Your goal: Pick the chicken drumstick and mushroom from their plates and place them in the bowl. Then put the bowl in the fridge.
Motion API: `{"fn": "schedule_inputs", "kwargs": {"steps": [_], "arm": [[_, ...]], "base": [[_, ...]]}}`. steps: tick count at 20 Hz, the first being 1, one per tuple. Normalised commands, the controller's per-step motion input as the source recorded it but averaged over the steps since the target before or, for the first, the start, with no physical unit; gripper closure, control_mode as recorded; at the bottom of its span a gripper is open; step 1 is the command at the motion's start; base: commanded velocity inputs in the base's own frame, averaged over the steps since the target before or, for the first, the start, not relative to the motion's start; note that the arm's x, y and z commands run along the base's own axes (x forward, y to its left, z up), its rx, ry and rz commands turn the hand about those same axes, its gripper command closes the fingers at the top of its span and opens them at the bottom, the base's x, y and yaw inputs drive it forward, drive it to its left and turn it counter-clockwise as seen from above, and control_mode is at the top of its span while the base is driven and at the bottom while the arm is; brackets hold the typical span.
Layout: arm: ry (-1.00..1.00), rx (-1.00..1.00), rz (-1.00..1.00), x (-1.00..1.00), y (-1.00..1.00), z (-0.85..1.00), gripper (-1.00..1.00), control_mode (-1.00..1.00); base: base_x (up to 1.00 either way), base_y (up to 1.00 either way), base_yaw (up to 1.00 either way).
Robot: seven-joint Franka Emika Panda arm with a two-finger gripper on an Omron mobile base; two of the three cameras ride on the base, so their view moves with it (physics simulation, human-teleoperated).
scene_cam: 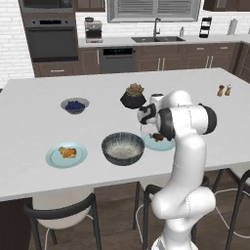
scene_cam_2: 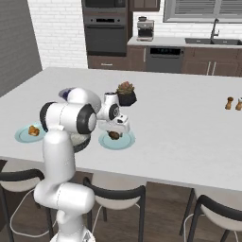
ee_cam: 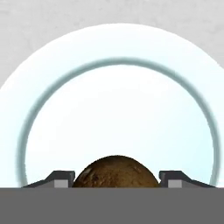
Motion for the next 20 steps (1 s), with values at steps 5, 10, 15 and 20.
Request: {"fn": "schedule_inputs", "kwargs": {"steps": [5, 10, 15, 20], "arm": [[-0.01, 0.01, 0.00, -0.26, 0.13, 0.80, 1.00, -1.00], [0.00, 0.00, 0.04, -0.27, 0.72, 0.97, 1.00, -1.00], [0.02, 0.00, 0.05, -0.17, 1.00, 0.43, 1.00, -1.00], [0.00, 0.00, 0.05, -0.23, 0.97, -0.31, 1.00, -1.00]], "base": [[0.00, 0.00, 0.00], [0.00, 0.00, 0.00], [0.00, 0.00, 0.00], [0.00, 0.00, 0.00]]}}
